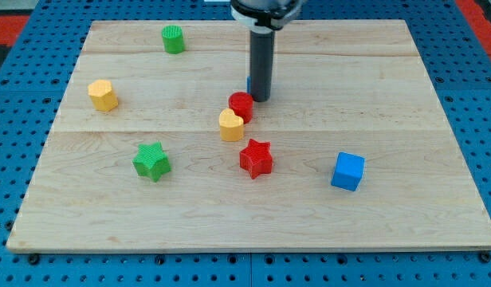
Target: Push the blue triangle diagonal to the red circle
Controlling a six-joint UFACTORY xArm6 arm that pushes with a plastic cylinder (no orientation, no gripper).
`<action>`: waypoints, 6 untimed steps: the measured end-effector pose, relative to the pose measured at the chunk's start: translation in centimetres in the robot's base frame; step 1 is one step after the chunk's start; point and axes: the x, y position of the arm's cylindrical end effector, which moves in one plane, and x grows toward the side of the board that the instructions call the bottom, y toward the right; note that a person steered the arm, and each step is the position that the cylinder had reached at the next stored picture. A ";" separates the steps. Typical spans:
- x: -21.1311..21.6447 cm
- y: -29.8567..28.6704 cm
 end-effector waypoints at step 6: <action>-5.1 0.3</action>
